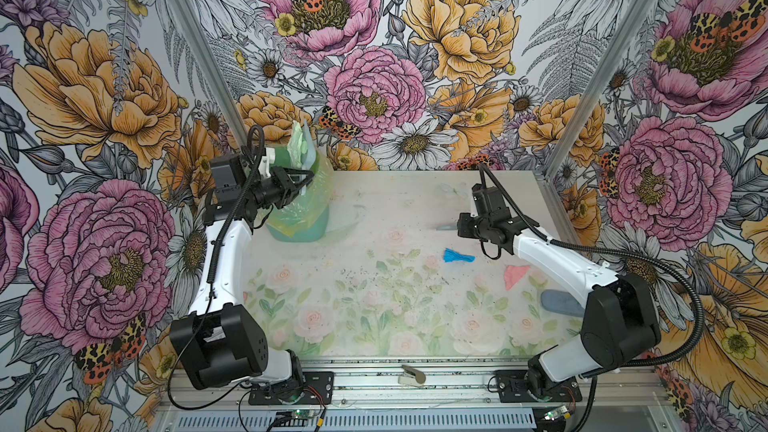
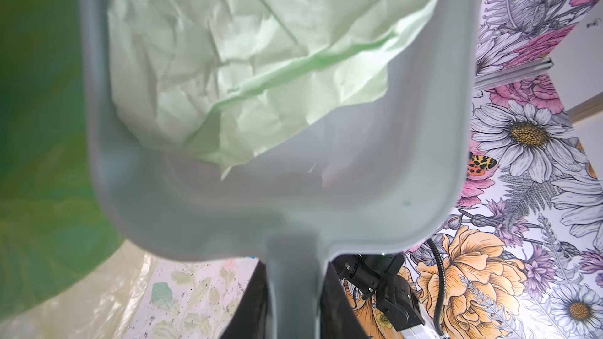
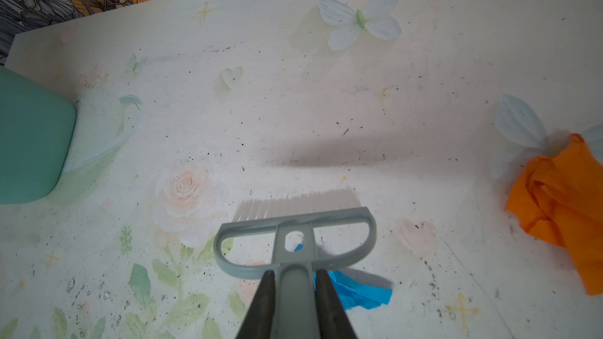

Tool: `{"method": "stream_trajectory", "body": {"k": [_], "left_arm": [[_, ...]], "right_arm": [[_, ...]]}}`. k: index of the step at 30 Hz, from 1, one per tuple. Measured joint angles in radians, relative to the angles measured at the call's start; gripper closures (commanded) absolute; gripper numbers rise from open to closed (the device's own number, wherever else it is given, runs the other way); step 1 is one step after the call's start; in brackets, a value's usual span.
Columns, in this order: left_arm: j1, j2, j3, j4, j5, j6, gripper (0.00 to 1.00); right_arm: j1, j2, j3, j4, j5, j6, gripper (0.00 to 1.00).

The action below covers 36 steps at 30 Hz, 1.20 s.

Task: Sweep away the paper scraps from the table
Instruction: 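Tip the dustpan over the green bin with the left gripper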

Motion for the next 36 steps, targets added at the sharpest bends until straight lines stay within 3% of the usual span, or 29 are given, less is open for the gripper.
{"method": "stream_trajectory", "body": {"k": [14,21,29,32,36], "left_arm": [[0.018,0.0,-0.146,0.45,0.074,-0.378,0.92],[0.023,0.01,-0.274,0.842,0.077,-0.705,0.92],[0.024,0.12,-0.335,1.355,0.063,-1.106,0.93],[0.024,0.14,-0.344,1.435,0.057,-1.174,0.93],[0.026,0.118,-0.346,1.418,0.057,-1.158,0.92]], "right_arm": [[0.0,0.0,-0.002,0.0,0.0,0.0,1.0],[0.0,0.0,-0.002,0.0,0.0,0.0,1.0],[0.0,0.0,-0.002,0.0,0.0,0.0,1.0],[0.0,0.0,-0.002,0.0,0.0,0.0,1.0],[0.0,0.0,-0.002,0.0,0.0,0.0,1.0]]}}
